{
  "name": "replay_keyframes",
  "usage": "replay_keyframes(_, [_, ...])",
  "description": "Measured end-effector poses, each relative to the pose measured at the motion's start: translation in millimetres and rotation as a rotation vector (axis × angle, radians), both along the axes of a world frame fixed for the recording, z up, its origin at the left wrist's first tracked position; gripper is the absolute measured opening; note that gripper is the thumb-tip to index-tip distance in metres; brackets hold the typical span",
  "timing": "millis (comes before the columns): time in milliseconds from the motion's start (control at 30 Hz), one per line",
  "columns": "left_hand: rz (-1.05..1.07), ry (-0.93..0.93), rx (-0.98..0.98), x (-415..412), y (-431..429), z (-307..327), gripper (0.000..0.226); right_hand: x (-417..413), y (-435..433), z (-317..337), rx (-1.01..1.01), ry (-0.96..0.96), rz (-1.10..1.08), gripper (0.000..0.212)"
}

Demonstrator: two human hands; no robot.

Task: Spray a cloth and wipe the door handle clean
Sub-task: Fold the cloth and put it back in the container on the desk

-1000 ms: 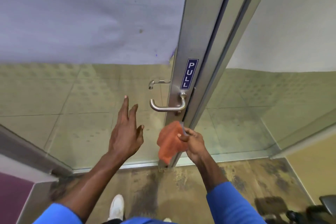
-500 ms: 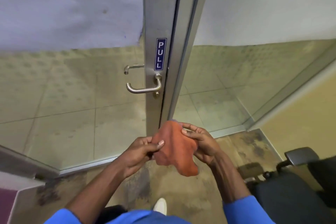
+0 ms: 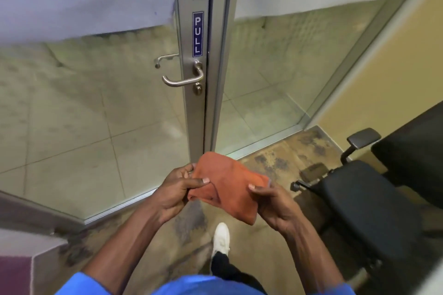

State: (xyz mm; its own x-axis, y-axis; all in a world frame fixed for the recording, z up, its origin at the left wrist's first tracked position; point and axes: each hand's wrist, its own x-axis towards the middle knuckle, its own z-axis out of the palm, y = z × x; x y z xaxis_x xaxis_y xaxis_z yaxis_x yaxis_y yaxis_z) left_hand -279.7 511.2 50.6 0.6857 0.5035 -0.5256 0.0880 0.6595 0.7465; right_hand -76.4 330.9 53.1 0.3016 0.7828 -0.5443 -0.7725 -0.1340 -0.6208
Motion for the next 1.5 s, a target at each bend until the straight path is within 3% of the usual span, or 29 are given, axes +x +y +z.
replay_keyframes(133, [-0.123,-0.032,0.012,-35,-24,-4,0.042,-28,-42,11,-0.064,-0.190,-0.054,0.046])
replay_keyframes(233, [-0.186,-0.139,-0.031,-52,-48,-3,0.050,-41,-70,20,-0.068,-0.297,-0.075,0.050])
replay_keyframes(300, [-0.190,-0.161,-0.096,-57,-64,-6,0.033,-45,-84,25,-0.049,-0.359,-0.049,0.053])
replay_keyframes(433, [-0.146,-0.063,0.012,-54,-99,-13,0.056,-52,-110,27,-0.168,-0.554,-0.085,0.056])
replay_keyframes(567, [-0.214,-0.041,0.165,-52,-123,-12,0.070,-58,-138,26,-0.393,-0.473,-0.119,0.039])
replay_keyframes(667, [-0.271,-0.031,0.238,-47,-143,-9,0.078,-58,-164,25,-0.440,-0.429,-0.139,0.036])
replay_keyframes(767, [-0.331,-0.009,0.329,-35,-173,-5,0.083,-61,-187,29,-0.512,-0.685,-0.225,0.045])
replay_keyframes(900, [-0.368,0.003,0.423,-3,-230,0,0.084,-72,-218,38,-0.606,-1.284,-0.232,0.048])
replay_keyframes(1000, [-0.315,-0.084,0.353,26,-289,6,0.055,-87,-241,37,-0.540,-1.508,-0.131,0.063])
replay_keyframes(1067, [-0.252,-0.094,0.330,42,-326,10,0.040,-94,-262,32,-0.491,-1.531,-0.052,0.083])
replay_keyframes(1133, [-0.181,-0.061,0.320,57,-359,10,0.041,-93,-291,27,-0.454,-1.527,0.015,0.093])
replay_keyframes(1300, [-0.130,0.035,0.278,85,-432,-7,0.028,-79,-372,23,-0.399,-1.407,-0.034,0.089])
replay_keyframes(1500, [-0.125,0.053,0.162,111,-500,-15,0.022,-72,-457,17,-0.292,-1.174,-0.246,0.082])
